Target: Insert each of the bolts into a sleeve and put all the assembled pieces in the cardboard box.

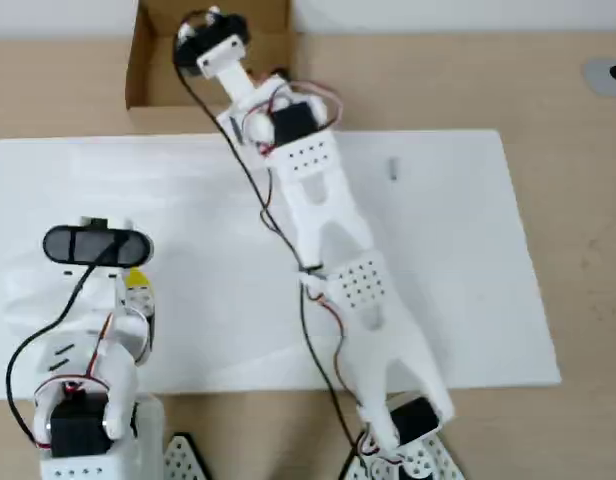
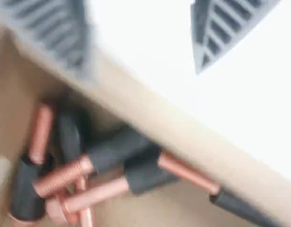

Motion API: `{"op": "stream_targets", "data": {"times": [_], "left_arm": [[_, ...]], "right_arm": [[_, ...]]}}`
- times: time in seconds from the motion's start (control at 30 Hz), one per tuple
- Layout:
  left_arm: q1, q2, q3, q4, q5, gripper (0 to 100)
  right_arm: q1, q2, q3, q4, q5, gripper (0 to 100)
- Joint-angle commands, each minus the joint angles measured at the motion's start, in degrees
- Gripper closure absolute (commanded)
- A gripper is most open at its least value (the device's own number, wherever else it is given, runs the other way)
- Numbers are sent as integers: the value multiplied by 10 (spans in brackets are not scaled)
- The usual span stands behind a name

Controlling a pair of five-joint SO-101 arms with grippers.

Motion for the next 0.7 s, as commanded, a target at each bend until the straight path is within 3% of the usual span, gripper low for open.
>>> {"op": "stream_targets", "data": {"times": [0.0,0.1,0.43,0.67], "left_arm": [[-9,-4,-84,0,1,991],[-9,-4,-92,2,1,991],[-9,-5,-147,122,-3,990],[-9,-5,-160,172,-3,990]], "right_arm": [[-14,-131,-30,100,3,980],[-14,-184,-30,171,3,989],[0,-391,2,173,3,988],[0,-615,310,173,-16,988]]}}
